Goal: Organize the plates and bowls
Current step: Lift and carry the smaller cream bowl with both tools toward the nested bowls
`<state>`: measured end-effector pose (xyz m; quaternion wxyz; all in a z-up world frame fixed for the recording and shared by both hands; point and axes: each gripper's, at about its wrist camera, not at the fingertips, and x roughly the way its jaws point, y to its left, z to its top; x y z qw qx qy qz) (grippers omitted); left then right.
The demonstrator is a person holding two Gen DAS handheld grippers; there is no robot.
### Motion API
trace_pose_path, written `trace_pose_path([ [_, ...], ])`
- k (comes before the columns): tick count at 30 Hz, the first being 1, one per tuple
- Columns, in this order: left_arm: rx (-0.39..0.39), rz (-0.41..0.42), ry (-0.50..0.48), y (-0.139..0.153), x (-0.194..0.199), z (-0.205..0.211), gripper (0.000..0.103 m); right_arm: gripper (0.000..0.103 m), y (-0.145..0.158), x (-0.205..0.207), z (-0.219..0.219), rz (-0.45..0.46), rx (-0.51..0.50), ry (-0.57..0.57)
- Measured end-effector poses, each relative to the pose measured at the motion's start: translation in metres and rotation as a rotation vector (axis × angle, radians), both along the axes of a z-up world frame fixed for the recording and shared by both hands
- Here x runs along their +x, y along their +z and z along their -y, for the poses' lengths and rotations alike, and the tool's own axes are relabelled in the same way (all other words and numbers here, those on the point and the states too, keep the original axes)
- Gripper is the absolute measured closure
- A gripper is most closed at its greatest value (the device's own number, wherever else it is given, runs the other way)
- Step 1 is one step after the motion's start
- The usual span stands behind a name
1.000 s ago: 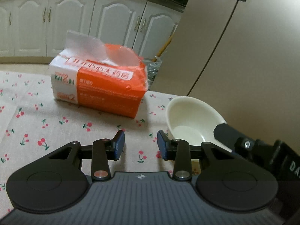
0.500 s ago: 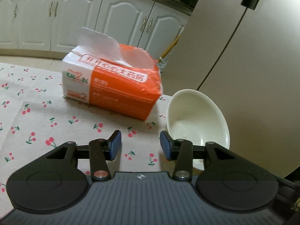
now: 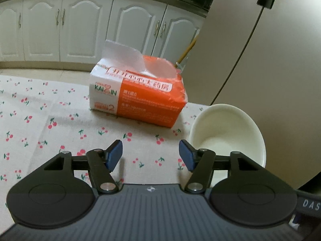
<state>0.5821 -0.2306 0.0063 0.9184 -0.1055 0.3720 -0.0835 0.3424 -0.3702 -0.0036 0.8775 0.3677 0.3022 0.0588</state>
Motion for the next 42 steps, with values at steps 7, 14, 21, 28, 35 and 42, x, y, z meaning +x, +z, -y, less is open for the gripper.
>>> trace_pose_path([
  [7,-0.005,0.002,-0.022,-0.001,-0.011,-0.008,0.021,0.081,0.0,-0.003,0.0,-0.012,0.035,0.017],
  [14,-0.059,0.011,-0.061,0.008,-0.032,-0.021,0.021,0.081,0.005,-0.011,-0.005,-0.007,0.026,0.041],
  [21,-0.049,-0.005,-0.068,0.015,-0.057,-0.034,0.023,0.081,0.014,-0.025,-0.016,-0.001,0.017,0.082],
  [28,-0.061,-0.035,-0.066,0.023,-0.082,-0.047,0.051,0.081,0.032,-0.041,-0.036,0.017,0.006,0.139],
  [35,-0.08,-0.025,-0.083,0.04,-0.116,-0.067,0.059,0.087,0.048,-0.056,-0.063,0.033,0.0,0.207],
  [42,-0.067,0.003,-0.089,0.054,-0.138,-0.08,0.059,0.083,0.05,-0.066,-0.067,0.037,-0.015,0.169],
])
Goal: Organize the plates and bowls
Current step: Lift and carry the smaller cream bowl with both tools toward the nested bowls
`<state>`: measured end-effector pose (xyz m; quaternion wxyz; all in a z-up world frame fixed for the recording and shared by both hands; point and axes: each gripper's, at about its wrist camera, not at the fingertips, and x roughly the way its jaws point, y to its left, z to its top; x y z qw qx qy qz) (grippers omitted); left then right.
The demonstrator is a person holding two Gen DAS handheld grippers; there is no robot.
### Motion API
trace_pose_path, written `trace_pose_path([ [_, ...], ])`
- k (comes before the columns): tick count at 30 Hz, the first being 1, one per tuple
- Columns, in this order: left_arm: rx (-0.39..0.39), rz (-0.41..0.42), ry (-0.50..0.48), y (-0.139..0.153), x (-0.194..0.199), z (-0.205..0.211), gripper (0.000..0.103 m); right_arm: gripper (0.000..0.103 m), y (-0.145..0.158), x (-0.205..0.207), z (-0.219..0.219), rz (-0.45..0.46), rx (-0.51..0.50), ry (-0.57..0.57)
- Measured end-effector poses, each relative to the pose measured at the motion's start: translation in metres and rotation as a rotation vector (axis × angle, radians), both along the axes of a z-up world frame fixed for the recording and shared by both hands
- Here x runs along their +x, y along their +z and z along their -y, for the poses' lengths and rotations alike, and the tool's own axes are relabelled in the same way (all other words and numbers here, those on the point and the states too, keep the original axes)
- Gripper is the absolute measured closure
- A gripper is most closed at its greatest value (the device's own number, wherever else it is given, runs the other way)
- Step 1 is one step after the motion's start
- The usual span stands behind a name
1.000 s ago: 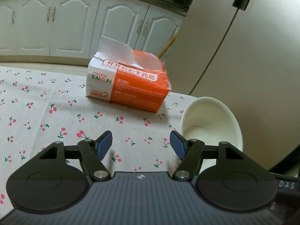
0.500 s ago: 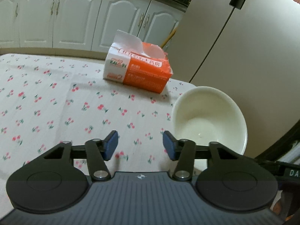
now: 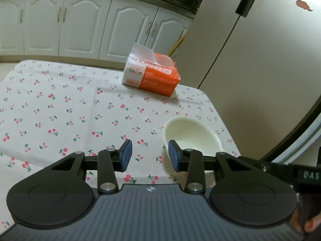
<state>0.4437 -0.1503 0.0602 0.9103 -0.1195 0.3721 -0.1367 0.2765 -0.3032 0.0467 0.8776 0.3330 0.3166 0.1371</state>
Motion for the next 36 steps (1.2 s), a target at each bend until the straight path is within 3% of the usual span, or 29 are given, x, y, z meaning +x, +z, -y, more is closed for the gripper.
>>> trace_pose_path([
  [5,-0.012,0.015,-0.027,0.003,0.009,0.009,0.053,0.068,-0.001,0.002,0.012,0.025,-0.041,-0.087],
  [14,-0.025,-0.049,-0.048,-0.03,0.039,0.038,0.052,0.067,-0.04,0.034,0.026,-0.031,-0.033,-0.158],
  [18,-0.002,-0.068,-0.058,-0.043,0.046,0.048,0.059,0.067,-0.043,0.035,0.031,-0.029,-0.013,-0.167],
  [22,0.02,-0.092,-0.057,-0.05,0.05,0.05,0.072,0.067,-0.043,0.042,0.028,-0.059,-0.016,-0.122],
  [32,0.042,-0.025,-0.059,-0.016,0.013,0.038,0.076,0.065,-0.017,0.017,0.017,-0.006,0.061,-0.085],
  [36,0.027,0.01,-0.053,0.003,-0.01,0.027,0.076,0.064,0.003,0.002,0.004,0.033,0.041,-0.073],
])
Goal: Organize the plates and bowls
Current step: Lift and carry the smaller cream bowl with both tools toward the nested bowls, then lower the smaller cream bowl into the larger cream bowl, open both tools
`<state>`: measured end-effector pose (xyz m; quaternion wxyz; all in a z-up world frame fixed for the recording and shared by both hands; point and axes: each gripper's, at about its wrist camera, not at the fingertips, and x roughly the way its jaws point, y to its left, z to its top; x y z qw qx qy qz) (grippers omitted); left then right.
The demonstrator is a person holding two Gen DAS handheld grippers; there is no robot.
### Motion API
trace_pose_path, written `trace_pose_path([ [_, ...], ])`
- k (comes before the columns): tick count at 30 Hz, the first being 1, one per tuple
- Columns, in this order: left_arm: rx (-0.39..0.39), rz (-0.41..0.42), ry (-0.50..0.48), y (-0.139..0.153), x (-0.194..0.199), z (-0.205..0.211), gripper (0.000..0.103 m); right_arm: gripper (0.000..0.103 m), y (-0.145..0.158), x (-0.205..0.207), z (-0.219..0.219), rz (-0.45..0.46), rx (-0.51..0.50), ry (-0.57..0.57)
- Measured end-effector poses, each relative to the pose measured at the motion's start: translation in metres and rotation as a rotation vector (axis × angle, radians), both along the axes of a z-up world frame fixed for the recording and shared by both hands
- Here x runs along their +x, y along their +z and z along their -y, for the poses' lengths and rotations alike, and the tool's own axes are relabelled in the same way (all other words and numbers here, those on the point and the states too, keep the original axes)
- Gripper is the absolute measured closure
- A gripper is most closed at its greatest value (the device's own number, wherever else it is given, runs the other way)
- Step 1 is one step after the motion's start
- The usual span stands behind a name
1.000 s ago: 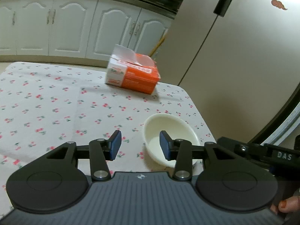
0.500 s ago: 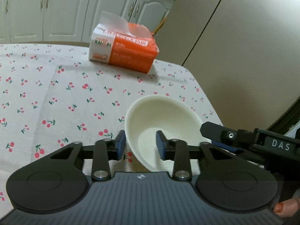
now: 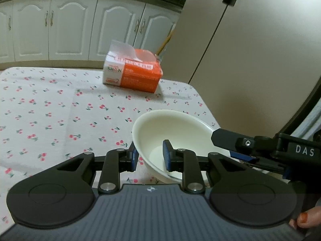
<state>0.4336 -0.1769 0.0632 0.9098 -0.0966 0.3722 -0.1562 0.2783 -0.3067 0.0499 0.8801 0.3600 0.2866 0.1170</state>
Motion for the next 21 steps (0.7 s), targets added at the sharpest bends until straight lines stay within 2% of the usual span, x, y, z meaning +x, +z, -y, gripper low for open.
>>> trace_pose_path([
  [5,0.0,0.049,0.018,0.02,-0.038,-0.018,0.076,0.062,0.019,-0.024,-0.02,0.043,0.023,0.03],
  [10,-0.019,0.059,0.051,0.037,-0.078,-0.046,0.076,0.059,0.032,-0.051,-0.051,0.092,0.027,0.073],
  [21,0.027,0.14,0.166,0.06,-0.167,-0.115,0.076,0.052,0.044,-0.096,-0.135,0.174,0.075,0.23],
])
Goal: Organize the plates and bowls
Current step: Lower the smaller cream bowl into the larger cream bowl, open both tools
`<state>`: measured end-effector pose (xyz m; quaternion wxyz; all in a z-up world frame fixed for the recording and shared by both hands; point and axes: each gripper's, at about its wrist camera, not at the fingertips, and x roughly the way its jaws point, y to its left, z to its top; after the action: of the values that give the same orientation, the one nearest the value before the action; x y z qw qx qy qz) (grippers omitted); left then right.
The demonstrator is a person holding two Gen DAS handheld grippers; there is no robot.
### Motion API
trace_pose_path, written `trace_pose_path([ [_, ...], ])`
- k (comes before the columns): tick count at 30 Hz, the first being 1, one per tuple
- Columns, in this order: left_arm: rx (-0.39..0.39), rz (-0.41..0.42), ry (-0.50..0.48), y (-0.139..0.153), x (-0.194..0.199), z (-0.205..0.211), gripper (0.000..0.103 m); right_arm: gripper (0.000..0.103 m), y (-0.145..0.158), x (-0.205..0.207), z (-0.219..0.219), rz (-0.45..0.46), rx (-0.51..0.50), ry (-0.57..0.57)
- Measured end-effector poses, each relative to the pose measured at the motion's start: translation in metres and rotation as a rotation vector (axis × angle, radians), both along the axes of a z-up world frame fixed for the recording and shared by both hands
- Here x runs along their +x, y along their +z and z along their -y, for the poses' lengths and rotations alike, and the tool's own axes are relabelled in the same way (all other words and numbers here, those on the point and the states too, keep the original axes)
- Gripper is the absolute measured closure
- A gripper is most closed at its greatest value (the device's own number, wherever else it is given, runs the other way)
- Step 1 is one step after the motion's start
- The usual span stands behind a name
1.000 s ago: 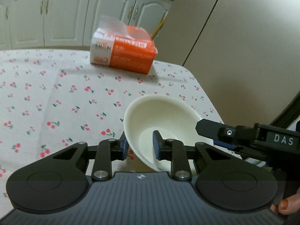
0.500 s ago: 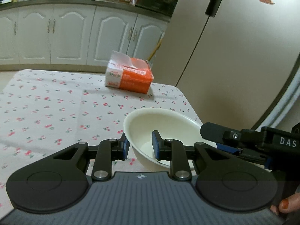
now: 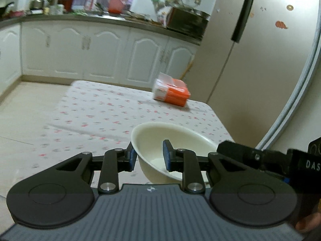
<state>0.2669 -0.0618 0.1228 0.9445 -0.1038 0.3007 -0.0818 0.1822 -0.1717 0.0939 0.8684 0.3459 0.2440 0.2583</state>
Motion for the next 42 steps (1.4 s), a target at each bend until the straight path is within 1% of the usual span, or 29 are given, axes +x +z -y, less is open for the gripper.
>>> trace_pose_path([
  [3,0.006,0.011,0.047,-0.002,-0.017,-0.016,0.075,0.048,-0.001,-0.004,-0.025,0.008,-0.003,0.05],
  [5,0.01,0.008,0.074,-0.008,-0.022,-0.023,0.075,0.047,-0.005,-0.006,-0.039,0.006,-0.01,0.078],
  [8,0.011,-0.016,0.116,-0.022,-0.029,-0.032,0.075,0.047,-0.016,-0.003,-0.059,-0.028,-0.018,0.111],
  [11,-0.009,-0.04,0.149,-0.033,-0.03,-0.041,0.075,0.047,-0.027,-0.001,-0.073,-0.06,-0.024,0.134],
  [15,0.002,-0.041,0.15,-0.04,-0.032,-0.041,0.075,0.047,-0.03,-0.003,-0.084,-0.077,-0.053,0.134],
  [20,-0.021,-0.066,0.144,-0.05,-0.03,-0.05,0.075,0.047,-0.031,-0.01,-0.087,-0.078,-0.068,0.128],
  [22,-0.023,-0.072,0.137,-0.055,-0.029,-0.055,0.075,0.047,-0.03,-0.012,-0.088,-0.076,-0.081,0.122],
  [24,-0.018,-0.082,0.131,-0.055,-0.041,-0.054,0.074,0.047,-0.032,-0.015,-0.089,-0.077,-0.089,0.116],
  [27,-0.02,-0.092,0.122,-0.059,-0.039,-0.054,0.073,0.047,-0.034,-0.016,-0.09,-0.088,-0.095,0.105],
  [31,-0.029,-0.095,0.12,-0.06,-0.037,-0.055,0.069,0.046,-0.035,-0.018,-0.09,-0.103,-0.101,0.1],
  [33,-0.035,-0.094,0.117,-0.062,-0.038,-0.057,0.068,0.039,-0.036,-0.018,-0.089,-0.115,-0.105,0.097],
  [35,-0.037,-0.093,0.113,-0.063,-0.035,-0.061,0.066,0.035,-0.037,-0.018,-0.089,-0.12,-0.108,0.089],
  [36,-0.041,-0.091,0.112,-0.063,-0.035,-0.062,0.064,0.035,-0.037,-0.019,-0.088,-0.12,-0.107,0.087],
  [39,-0.06,-0.089,0.111,-0.064,-0.035,-0.065,0.052,0.033,-0.037,-0.021,-0.086,-0.121,-0.106,0.078],
  [40,-0.071,-0.089,0.105,-0.063,-0.035,-0.066,0.045,0.032,-0.037,-0.022,-0.085,-0.12,-0.107,0.074],
  [41,-0.074,-0.086,0.101,-0.064,-0.037,-0.065,0.04,0.032,-0.037,-0.023,-0.084,-0.119,-0.106,0.069],
  [42,-0.072,-0.082,0.096,-0.063,-0.037,-0.065,0.038,0.032,-0.037,-0.023,-0.082,-0.12,-0.105,0.063],
])
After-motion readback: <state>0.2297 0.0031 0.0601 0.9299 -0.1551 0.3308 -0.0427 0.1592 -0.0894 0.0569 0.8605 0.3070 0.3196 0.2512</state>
